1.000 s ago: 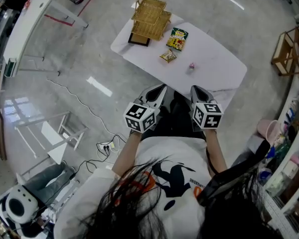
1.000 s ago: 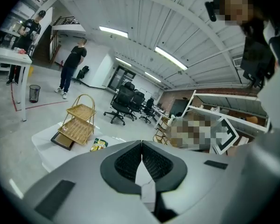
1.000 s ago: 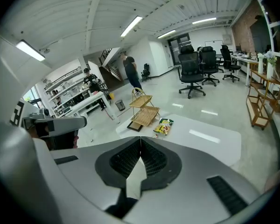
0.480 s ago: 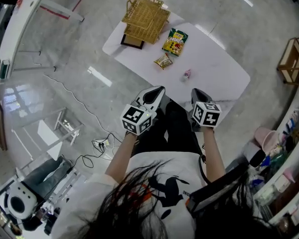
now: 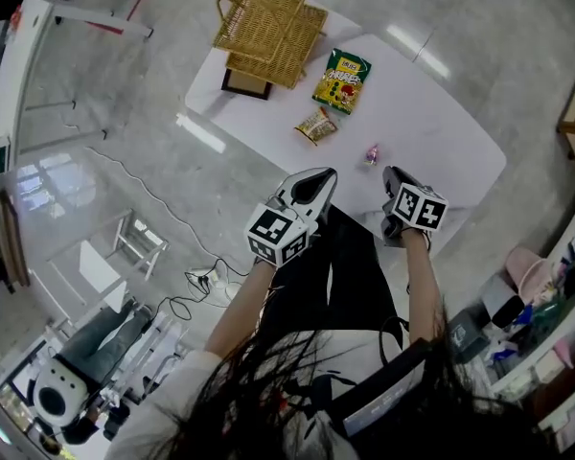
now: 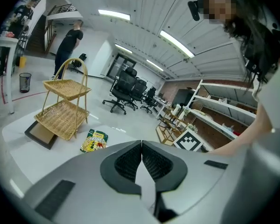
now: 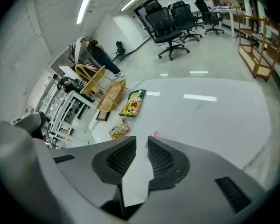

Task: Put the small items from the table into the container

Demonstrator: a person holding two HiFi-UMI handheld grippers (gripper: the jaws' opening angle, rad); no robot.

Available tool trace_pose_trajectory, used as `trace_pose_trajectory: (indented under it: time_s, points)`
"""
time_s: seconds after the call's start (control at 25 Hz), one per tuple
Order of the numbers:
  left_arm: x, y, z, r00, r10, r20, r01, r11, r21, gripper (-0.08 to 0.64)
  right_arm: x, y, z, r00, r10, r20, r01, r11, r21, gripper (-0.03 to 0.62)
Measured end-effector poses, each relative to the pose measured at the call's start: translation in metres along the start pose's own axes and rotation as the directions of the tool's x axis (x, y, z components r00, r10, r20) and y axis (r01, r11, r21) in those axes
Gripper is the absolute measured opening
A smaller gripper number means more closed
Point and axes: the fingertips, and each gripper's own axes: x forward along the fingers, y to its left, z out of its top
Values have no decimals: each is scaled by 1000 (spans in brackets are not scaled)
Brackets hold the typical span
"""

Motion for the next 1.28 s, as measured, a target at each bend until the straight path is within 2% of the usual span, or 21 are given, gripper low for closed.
trace_pose_trajectory:
  time_s: [0.08, 0.24, 0.52, 0.64, 0.76, 0.92, 1.28]
  points:
    - [10, 7, -10, 1000, -8, -23, 8, 1000, -7, 6, 18, -6, -2, 999, 20, -27, -20, 999, 35, 117]
    - [24, 21, -29, 998, -12, -58, 11, 1000, -22, 6, 51, -18, -11, 996, 49, -76, -40, 992, 122, 160]
    - [31, 35, -49, 995, -2, -98, -2, 999, -45, 6, 91, -28, -25, 988, 48, -145, -18, 980, 199, 196]
    - [31, 40, -53, 995, 12, -101, -17, 998, -52, 6, 105, -24, -29, 981, 50, -187, -12, 980, 199, 199]
    - [28, 46, -53, 995, 33, -95, -39, 997, -66, 6, 117, -25, -35, 974, 9, -228, 26, 989, 148, 193]
    - [25, 47, -54, 995, 49, -88, -56, 996, -75, 6, 115, -29, -31, 977, -1, -212, 26, 993, 113, 162]
    - [19, 39, -46, 993, 81, -82, -87, 993, -78, 6, 77, 9, 11, 982, 169, -86, -154, 976, 156, 160]
